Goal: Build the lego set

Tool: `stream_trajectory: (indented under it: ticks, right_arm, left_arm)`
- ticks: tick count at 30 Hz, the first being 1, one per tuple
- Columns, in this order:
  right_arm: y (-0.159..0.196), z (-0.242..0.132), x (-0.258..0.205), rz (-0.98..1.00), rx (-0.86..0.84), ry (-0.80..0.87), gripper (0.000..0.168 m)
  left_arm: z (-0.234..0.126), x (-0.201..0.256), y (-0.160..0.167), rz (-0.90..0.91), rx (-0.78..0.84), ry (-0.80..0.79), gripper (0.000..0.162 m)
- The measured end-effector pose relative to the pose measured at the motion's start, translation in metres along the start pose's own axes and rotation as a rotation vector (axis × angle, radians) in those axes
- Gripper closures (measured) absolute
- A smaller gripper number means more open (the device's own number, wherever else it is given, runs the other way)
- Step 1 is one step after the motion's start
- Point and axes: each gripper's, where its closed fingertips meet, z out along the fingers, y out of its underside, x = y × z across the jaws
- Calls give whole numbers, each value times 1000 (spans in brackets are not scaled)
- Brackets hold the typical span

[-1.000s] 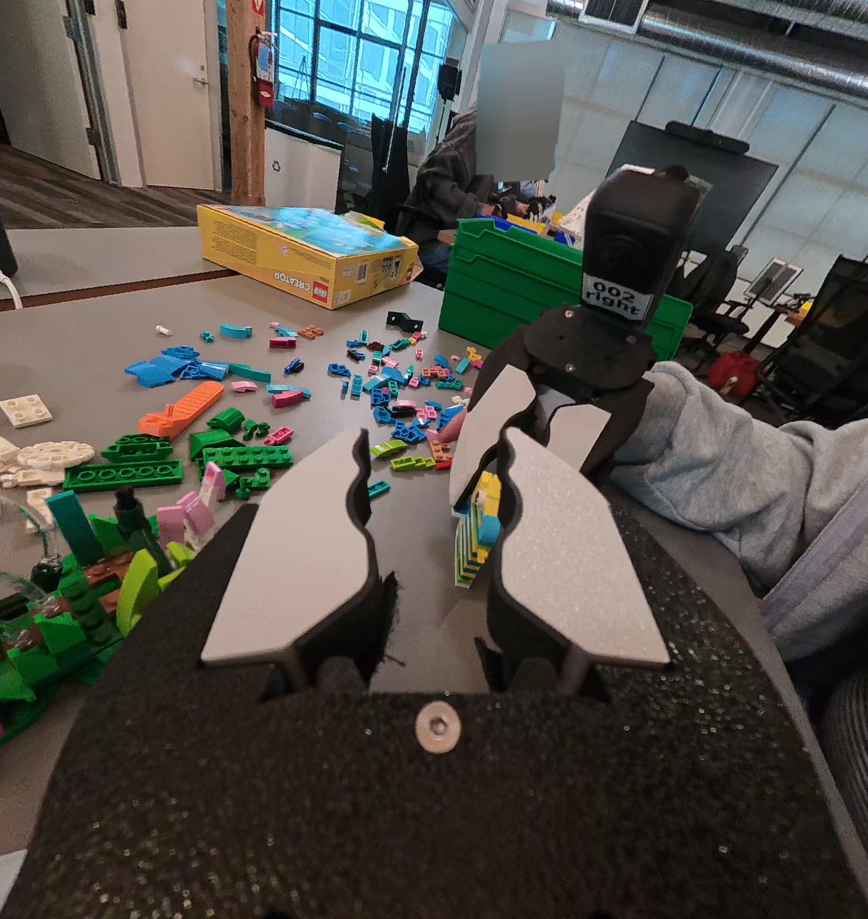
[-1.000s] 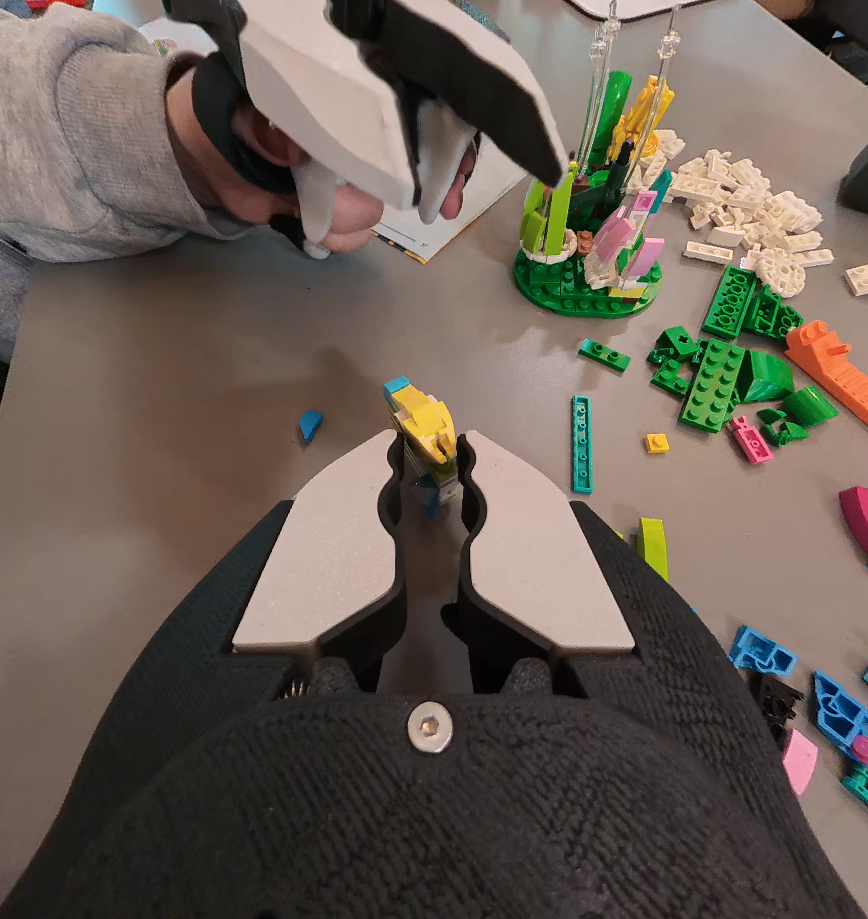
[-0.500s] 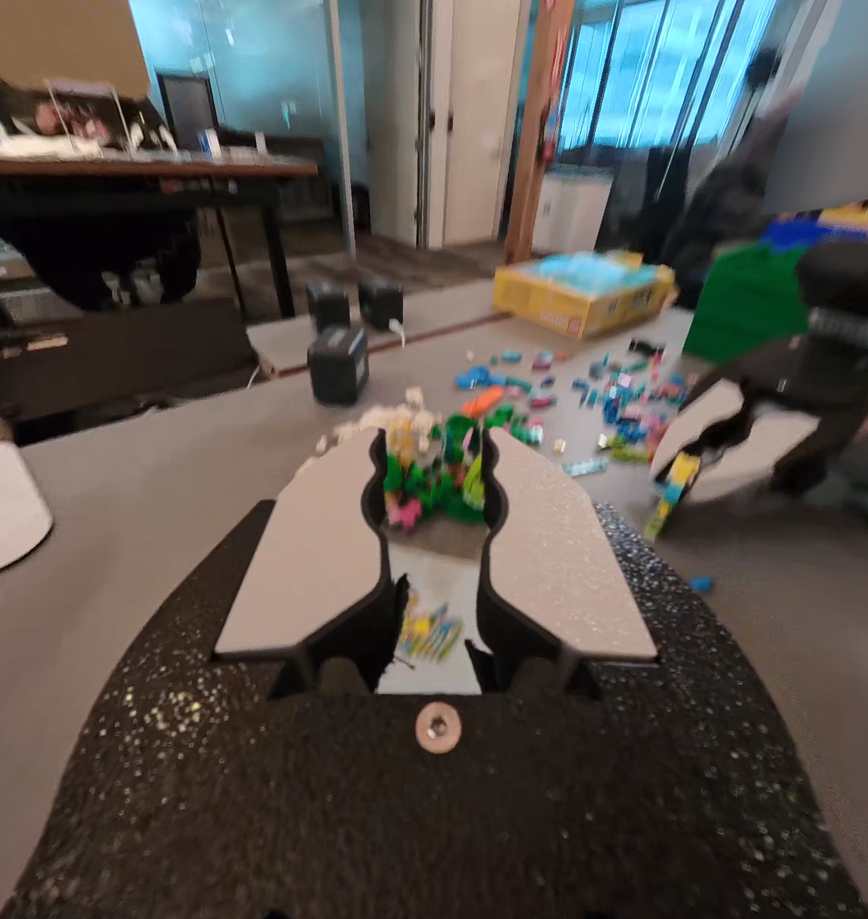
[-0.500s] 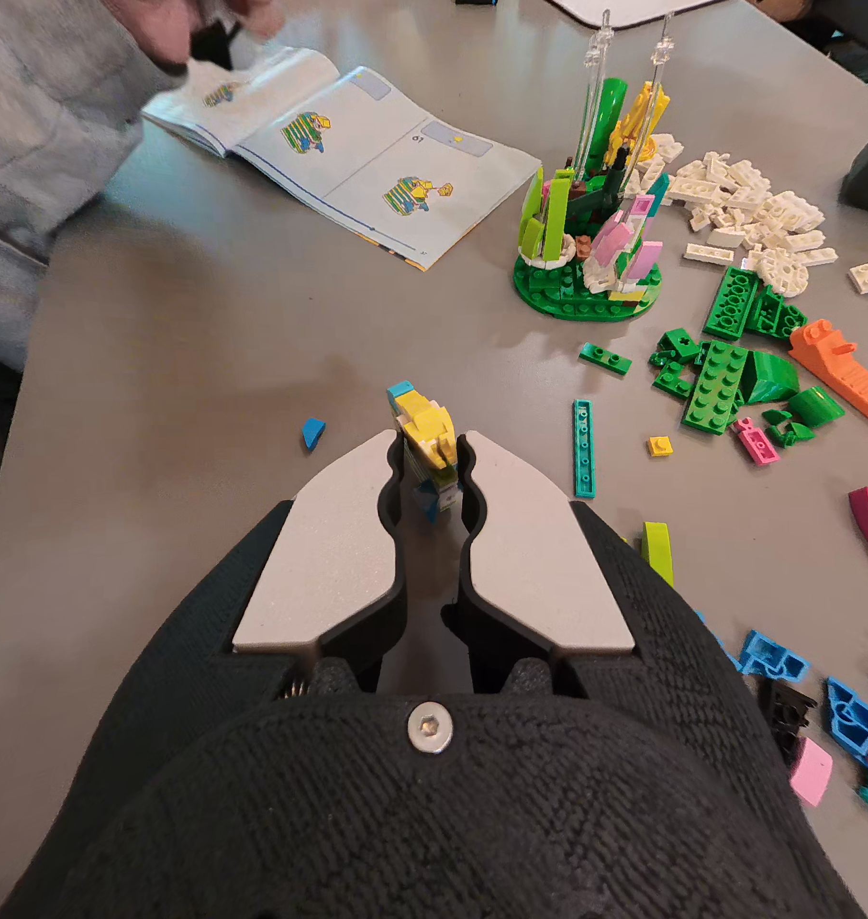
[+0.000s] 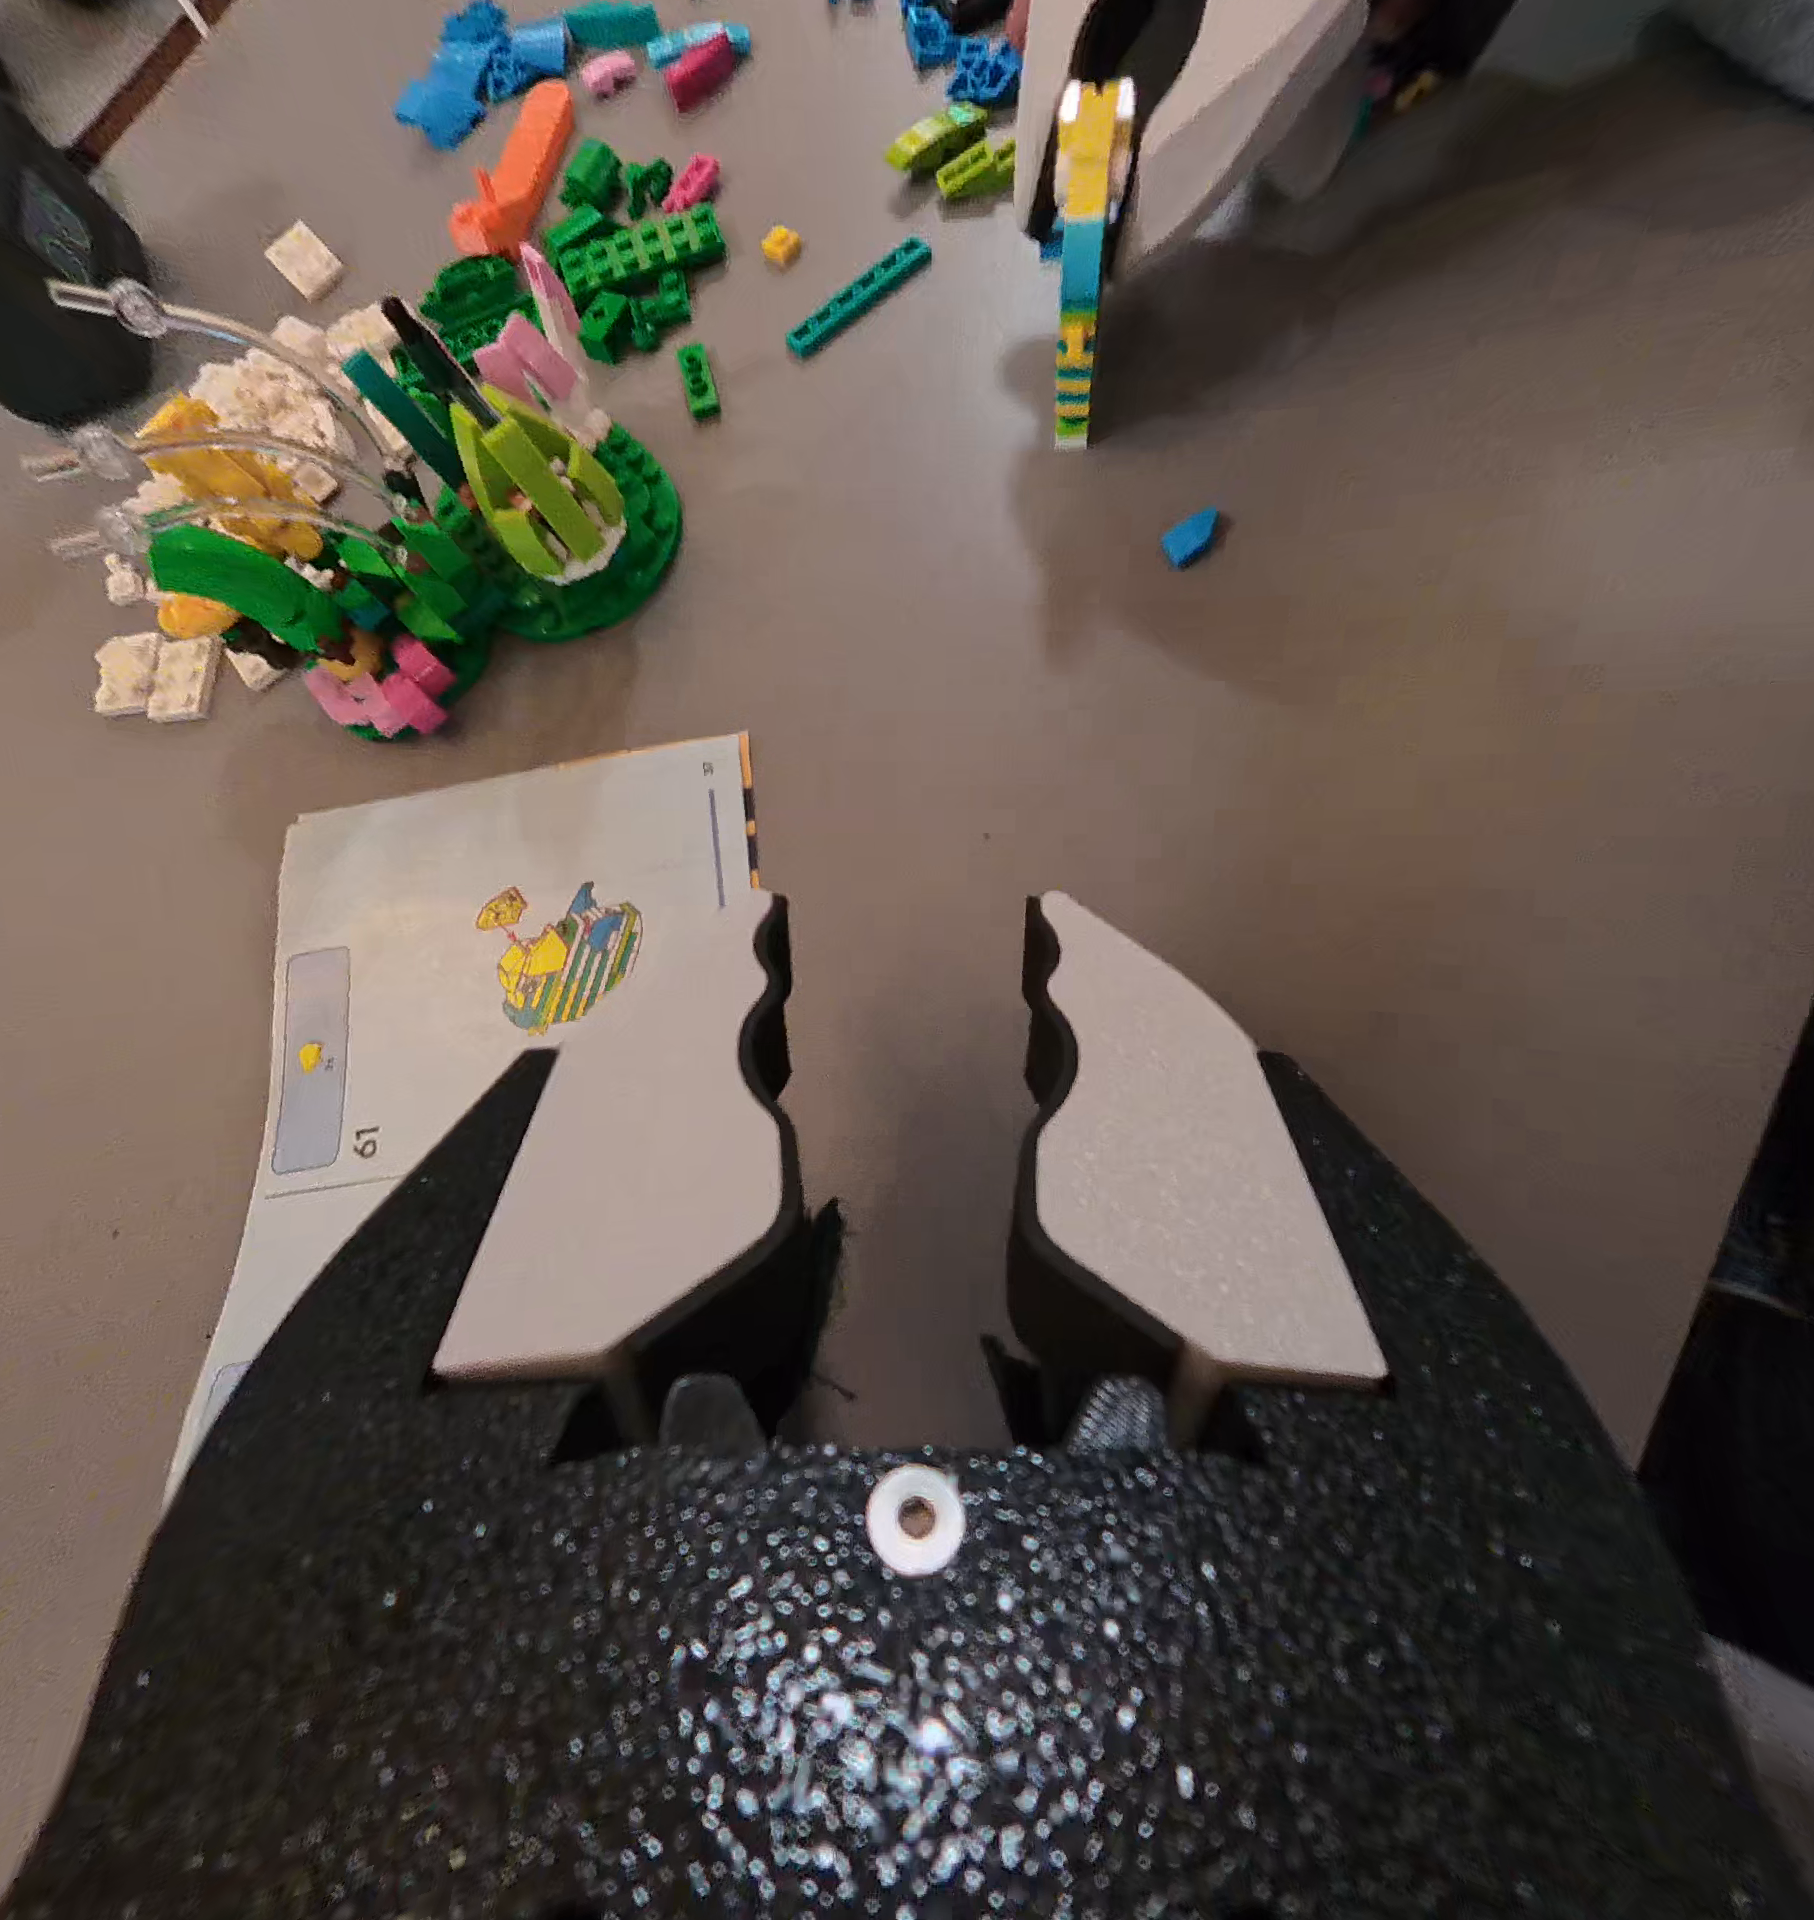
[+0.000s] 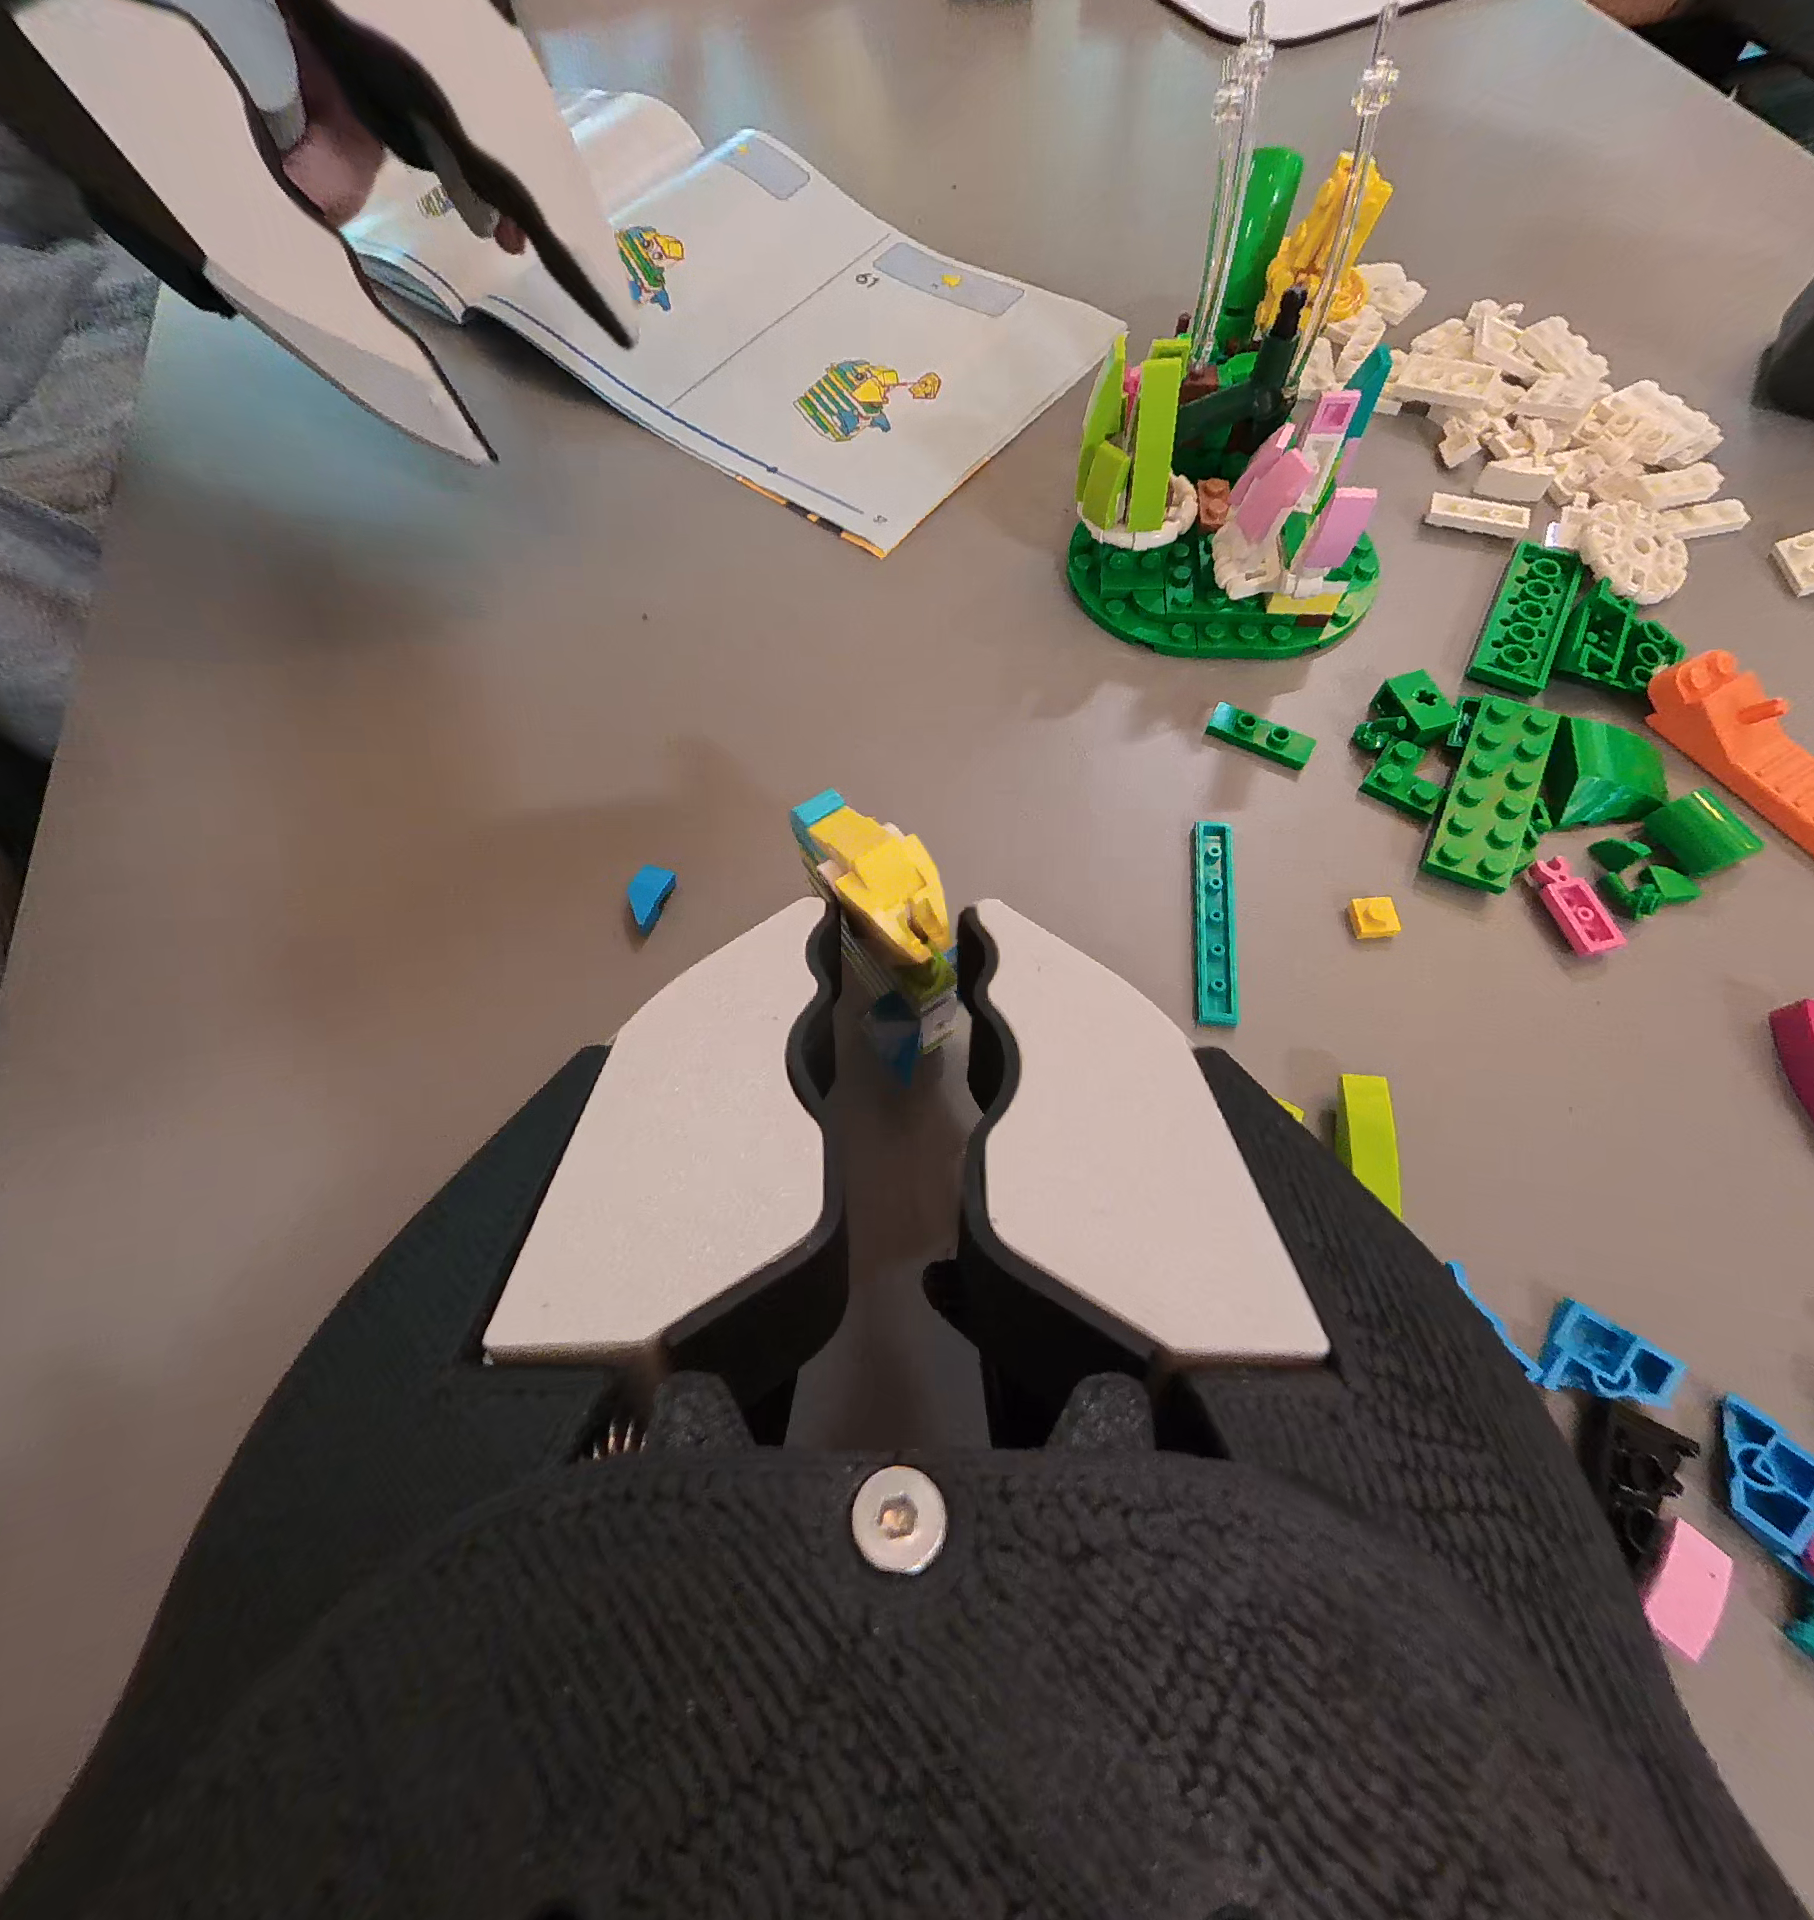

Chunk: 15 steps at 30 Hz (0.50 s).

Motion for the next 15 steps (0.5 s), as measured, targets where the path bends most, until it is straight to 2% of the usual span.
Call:
stream_trajectory:
  ticks: [15]
  right_arm:
    - [3,-6,-1,-17,-18,-4,141]
  left_arm:
    - [7,-29,12,-22,-81,-182,109]
